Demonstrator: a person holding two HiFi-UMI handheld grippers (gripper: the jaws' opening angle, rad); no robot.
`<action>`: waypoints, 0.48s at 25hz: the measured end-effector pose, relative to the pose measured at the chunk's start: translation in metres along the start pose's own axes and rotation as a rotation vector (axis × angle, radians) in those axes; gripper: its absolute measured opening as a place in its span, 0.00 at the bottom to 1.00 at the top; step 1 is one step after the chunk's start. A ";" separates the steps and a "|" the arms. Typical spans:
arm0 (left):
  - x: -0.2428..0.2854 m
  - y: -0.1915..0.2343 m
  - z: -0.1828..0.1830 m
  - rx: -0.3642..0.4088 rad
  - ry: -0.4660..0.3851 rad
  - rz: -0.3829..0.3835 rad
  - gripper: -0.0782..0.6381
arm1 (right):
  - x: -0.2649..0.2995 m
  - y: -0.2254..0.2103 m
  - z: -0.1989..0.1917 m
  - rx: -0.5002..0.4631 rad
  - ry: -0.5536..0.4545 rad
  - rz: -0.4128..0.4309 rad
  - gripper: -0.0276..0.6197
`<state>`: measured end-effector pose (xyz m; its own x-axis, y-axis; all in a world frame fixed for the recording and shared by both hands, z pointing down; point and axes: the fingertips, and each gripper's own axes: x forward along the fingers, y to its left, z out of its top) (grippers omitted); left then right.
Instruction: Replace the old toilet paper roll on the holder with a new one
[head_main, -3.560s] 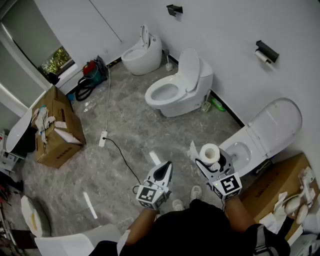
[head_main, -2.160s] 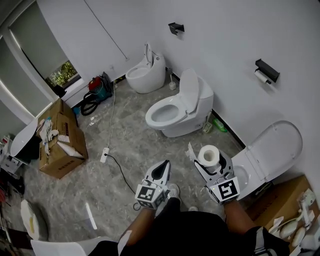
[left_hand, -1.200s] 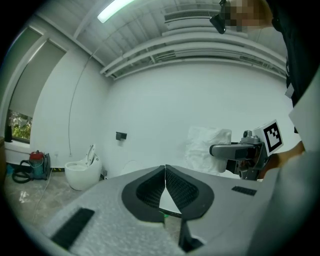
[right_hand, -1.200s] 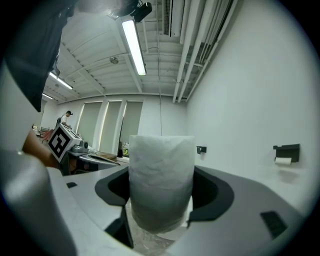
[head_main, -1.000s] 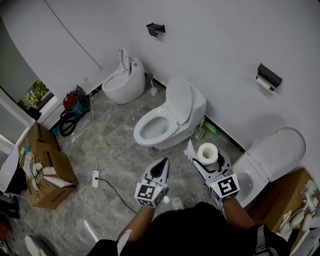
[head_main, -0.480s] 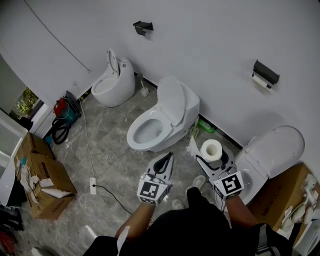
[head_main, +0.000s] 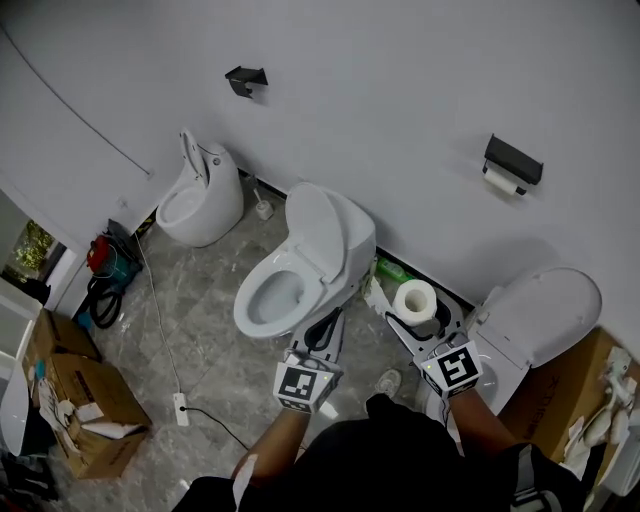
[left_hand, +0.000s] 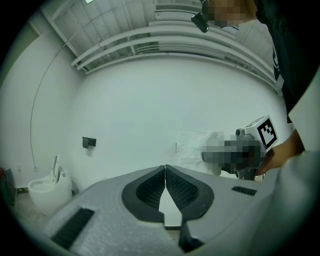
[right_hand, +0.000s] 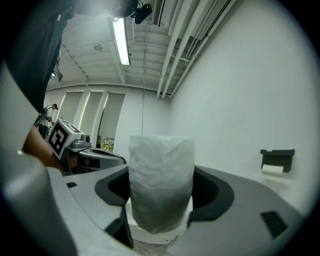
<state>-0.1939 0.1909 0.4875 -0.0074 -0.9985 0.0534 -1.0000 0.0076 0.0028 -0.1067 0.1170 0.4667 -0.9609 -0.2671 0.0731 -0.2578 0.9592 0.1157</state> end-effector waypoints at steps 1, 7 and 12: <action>0.011 0.001 0.000 0.000 0.002 -0.008 0.12 | 0.003 -0.010 -0.001 0.004 -0.002 -0.008 0.52; 0.073 0.005 0.003 0.007 0.007 -0.052 0.12 | 0.018 -0.065 -0.008 0.022 -0.008 -0.054 0.52; 0.119 0.008 0.009 0.012 0.009 -0.077 0.12 | 0.025 -0.109 -0.009 0.026 -0.011 -0.098 0.52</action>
<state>-0.2030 0.0718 0.4853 0.0691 -0.9956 0.0626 -0.9976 -0.0695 -0.0051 -0.1020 0.0049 0.4647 -0.9321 -0.3586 0.0518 -0.3527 0.9307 0.0965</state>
